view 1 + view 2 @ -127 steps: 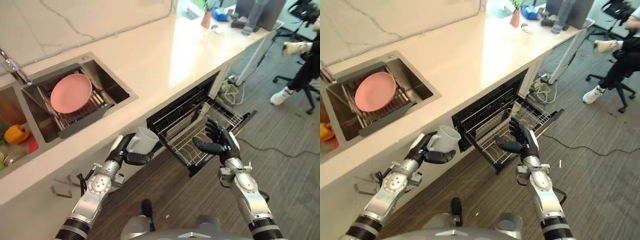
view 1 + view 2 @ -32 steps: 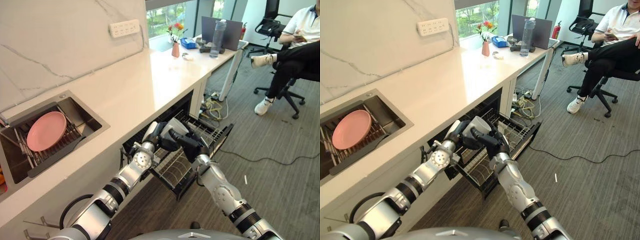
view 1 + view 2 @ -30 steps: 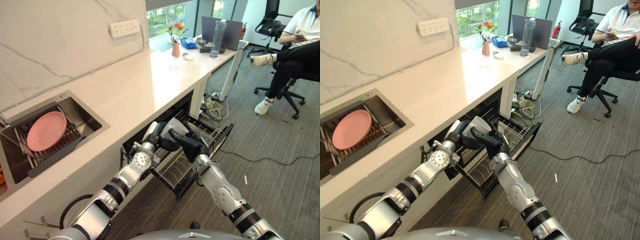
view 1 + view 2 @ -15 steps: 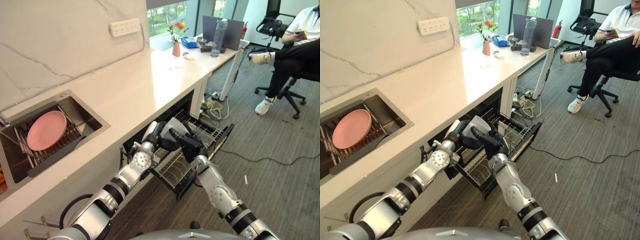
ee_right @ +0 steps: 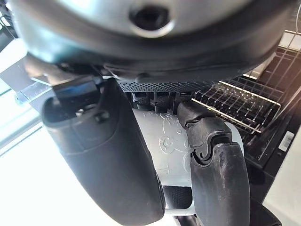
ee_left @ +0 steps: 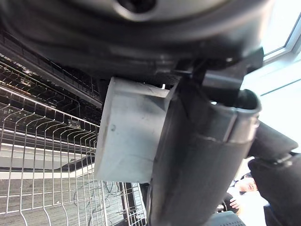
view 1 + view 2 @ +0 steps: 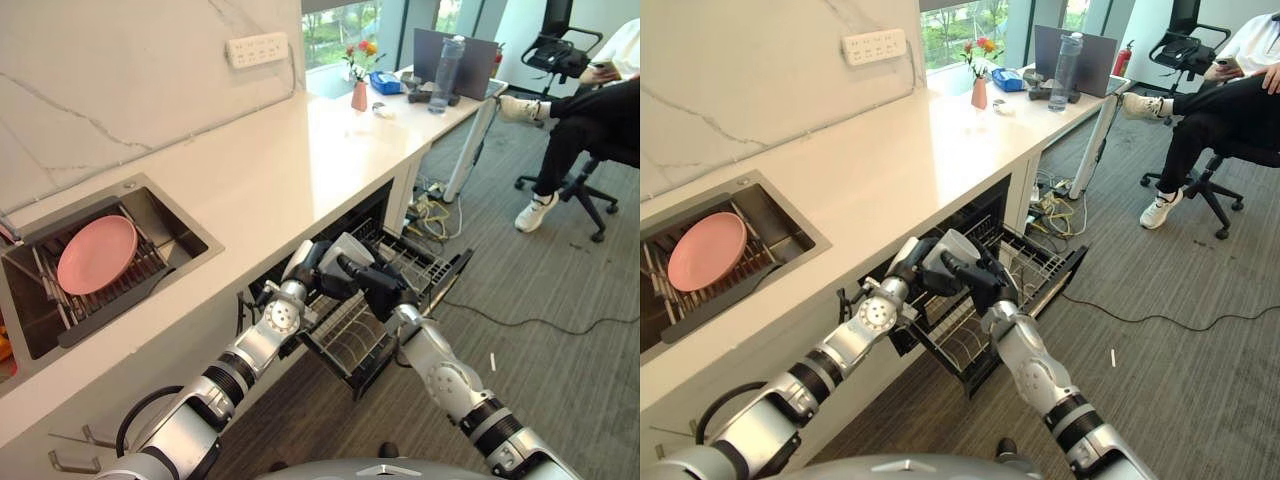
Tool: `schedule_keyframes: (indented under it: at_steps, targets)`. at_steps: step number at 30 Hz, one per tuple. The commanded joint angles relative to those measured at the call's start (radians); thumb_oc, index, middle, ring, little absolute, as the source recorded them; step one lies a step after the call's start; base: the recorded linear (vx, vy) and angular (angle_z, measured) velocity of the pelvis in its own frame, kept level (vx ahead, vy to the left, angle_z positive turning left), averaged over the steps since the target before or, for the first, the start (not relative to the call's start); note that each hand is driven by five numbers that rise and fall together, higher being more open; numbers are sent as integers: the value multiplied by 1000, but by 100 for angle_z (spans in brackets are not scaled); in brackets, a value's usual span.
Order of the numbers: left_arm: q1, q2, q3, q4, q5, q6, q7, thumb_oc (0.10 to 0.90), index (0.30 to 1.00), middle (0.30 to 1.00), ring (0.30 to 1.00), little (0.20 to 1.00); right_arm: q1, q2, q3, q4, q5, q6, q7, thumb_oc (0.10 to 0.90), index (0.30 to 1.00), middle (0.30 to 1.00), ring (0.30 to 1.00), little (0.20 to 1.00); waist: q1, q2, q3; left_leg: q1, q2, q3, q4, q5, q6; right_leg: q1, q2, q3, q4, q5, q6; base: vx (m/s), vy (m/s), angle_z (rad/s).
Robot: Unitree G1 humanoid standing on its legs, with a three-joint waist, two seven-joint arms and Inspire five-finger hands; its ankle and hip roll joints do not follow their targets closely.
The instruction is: Place the dishes in the dishwasher.
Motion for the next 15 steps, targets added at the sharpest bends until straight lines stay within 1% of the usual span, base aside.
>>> schedule_keyframes:
  at_steps: [1,3,4,5,6,7,9,14,15]
  targets:
    - [-258,-103,-138,-121,3,-140,-92,400,300,300,300,300,-253,93,103,-66,35,22,179,800,900,900,900,900,23,-17,-18,14,5,-38,9,-65,-27,30,-108,35,13,-72,126,3,-1,4]
    - [-267,-103,-140,-118,-4,-138,-97,400,300,300,300,300,-267,84,103,-66,36,24,187,800,900,900,900,900,23,-18,-18,14,7,-38,9,-65,-28,31,-108,35,13,-73,127,0,0,0]
    - [-270,-103,-140,-117,-5,-137,-97,400,300,300,300,300,-270,84,101,-64,37,24,188,687,731,731,731,731,22,-17,-18,15,7,-39,9,-65,-28,31,-108,35,13,-73,127,0,0,0]
    - [-270,-103,-140,-117,-5,-137,-97,400,300,300,300,300,-270,84,101,-64,37,24,188,555,533,533,533,533,22,-17,-18,15,7,-39,9,-65,-28,32,-107,35,13,-73,127,0,0,0]
    - [-270,-103,-140,-117,-5,-137,-97,400,300,300,300,300,-270,84,101,-64,37,24,188,555,533,533,533,533,22,-17,-18,15,7,-39,9,-65,-28,32,-107,35,13,-73,127,0,0,0]
    - [-276,-106,-139,-112,-4,-136,-98,400,300,300,300,300,-281,89,91,-60,27,17,187,400,300,300,300,300,20,-17,-18,15,7,-38,9,-65,-27,30,-107,37,13,-75,128,0,0,0]
    - [-277,-107,-138,-110,-3,-136,-96,400,300,300,300,300,-282,91,85,-61,21,13,186,400,300,300,300,300,18,-16,-18,15,7,-39,9,-65,-27,29,-107,38,13,-75,128,0,0,0]
    - [-289,-105,-126,-113,-7,-138,-77,400,300,300,300,300,-275,128,44,-74,-10,-37,157,400,300,300,300,300,11,-9,-20,17,5,-37,9,-69,-24,28,-107,39,13,-77,129,0,0,0]
    - [-289,-105,-127,-113,-7,-138,-77,400,300,300,300,300,-275,129,44,-74,-11,-37,157,400,300,300,300,300,11,-10,-20,17,5,-37,9,-69,-24,28,-107,39,13,-77,129,0,0,0]
